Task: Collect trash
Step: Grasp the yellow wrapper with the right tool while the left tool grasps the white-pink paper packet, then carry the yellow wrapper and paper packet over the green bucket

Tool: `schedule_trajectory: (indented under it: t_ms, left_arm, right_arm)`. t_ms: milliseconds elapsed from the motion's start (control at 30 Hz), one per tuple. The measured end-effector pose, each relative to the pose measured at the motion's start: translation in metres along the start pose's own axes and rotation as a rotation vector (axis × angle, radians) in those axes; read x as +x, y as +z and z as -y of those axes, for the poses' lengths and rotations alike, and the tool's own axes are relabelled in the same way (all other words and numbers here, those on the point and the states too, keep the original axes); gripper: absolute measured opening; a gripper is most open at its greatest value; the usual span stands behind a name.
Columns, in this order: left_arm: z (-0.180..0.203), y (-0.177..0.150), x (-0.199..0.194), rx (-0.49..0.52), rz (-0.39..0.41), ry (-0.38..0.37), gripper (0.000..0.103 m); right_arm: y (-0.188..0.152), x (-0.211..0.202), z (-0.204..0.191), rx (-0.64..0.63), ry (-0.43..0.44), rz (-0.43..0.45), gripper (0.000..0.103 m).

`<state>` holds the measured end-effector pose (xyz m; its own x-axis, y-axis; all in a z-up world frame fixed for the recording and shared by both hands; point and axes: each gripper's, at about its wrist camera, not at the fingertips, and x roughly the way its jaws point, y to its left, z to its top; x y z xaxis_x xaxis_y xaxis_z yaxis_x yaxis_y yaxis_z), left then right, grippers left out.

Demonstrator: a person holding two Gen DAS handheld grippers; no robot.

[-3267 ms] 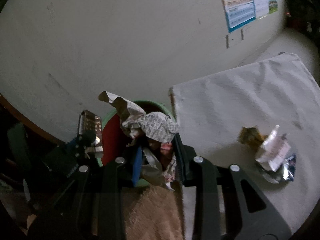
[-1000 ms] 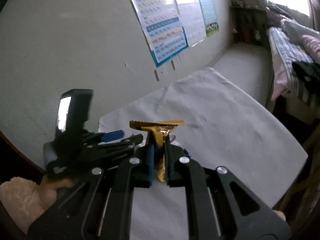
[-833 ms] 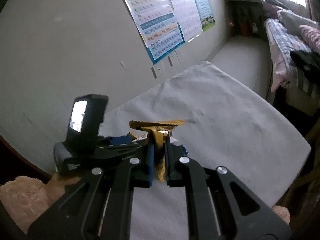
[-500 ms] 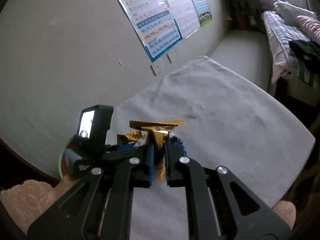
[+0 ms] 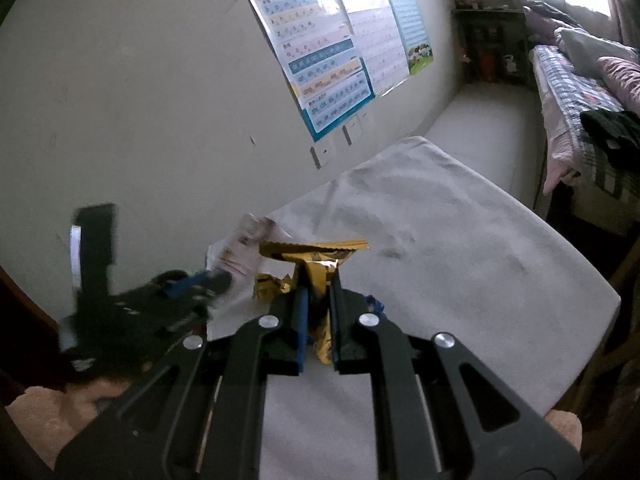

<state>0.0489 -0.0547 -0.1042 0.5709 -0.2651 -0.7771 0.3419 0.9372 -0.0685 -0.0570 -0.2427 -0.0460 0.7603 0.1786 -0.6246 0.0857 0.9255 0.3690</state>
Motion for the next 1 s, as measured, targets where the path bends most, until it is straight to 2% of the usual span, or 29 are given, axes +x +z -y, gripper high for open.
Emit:
schedule_trajectory:
  t_ms: [367, 667, 1000]
  left_arm:
    - [-0.037, 0.001, -0.060, -0.026, 0.128, 0.130, 0.024]
    - [-0.054, -0.002, -0.078, -0.052, 0.168, 0.153, 0.024]
    - [-0.074, -0.011, -0.079, -0.101, 0.167, 0.170, 0.024]
  right_arm:
    - [-0.001, 0.001, -0.035, -0.073, 0.010, -0.015, 0.010]
    - [-0.004, 0.004, -0.057, -0.118, 0.020, -0.036, 0.010]
    - [-0.010, 0.017, -0.082, -0.165, 0.044, -0.079, 0.010]
